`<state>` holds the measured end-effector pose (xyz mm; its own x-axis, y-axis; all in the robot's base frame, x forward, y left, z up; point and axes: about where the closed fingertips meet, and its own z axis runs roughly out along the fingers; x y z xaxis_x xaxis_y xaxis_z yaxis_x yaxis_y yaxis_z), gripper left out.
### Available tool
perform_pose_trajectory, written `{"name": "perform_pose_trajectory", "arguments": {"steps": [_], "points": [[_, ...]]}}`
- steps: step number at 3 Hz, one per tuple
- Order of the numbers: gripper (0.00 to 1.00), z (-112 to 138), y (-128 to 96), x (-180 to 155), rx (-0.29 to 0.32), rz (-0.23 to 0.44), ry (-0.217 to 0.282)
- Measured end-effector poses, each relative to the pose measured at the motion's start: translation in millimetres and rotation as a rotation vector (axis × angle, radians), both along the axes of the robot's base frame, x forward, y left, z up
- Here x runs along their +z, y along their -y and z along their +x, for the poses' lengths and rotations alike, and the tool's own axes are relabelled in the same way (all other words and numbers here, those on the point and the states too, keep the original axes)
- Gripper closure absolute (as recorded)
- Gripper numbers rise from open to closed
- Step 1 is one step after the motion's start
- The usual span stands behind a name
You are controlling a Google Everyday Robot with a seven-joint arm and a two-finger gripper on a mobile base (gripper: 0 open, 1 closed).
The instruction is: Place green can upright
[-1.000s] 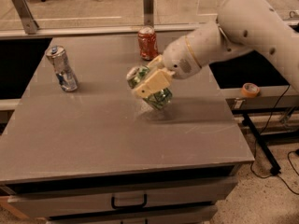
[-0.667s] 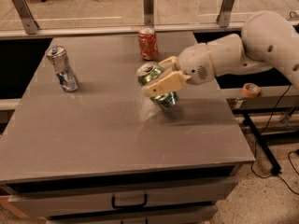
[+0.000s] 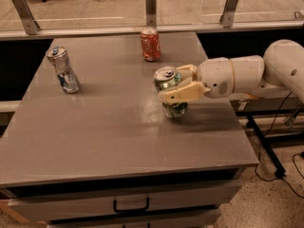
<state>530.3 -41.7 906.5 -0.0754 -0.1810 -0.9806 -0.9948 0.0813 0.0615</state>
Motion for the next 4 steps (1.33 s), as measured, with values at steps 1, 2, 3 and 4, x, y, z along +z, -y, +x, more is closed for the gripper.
{"name": "perform_pose_trajectory", "arguments": {"steps": [1, 2, 3, 4], "points": [[0.81, -4.7, 3.7, -3.3, 0.017, 0.085, 0.036], [0.58, -6.5, 6.2, -5.2, 0.024, 0.168, 0.051], [0.35, -12.7, 9.6, -7.3, 0.04, 0.222, 0.075], [0.12, -19.0, 19.6, -9.2, 0.025, 0.248, 0.085]]}}
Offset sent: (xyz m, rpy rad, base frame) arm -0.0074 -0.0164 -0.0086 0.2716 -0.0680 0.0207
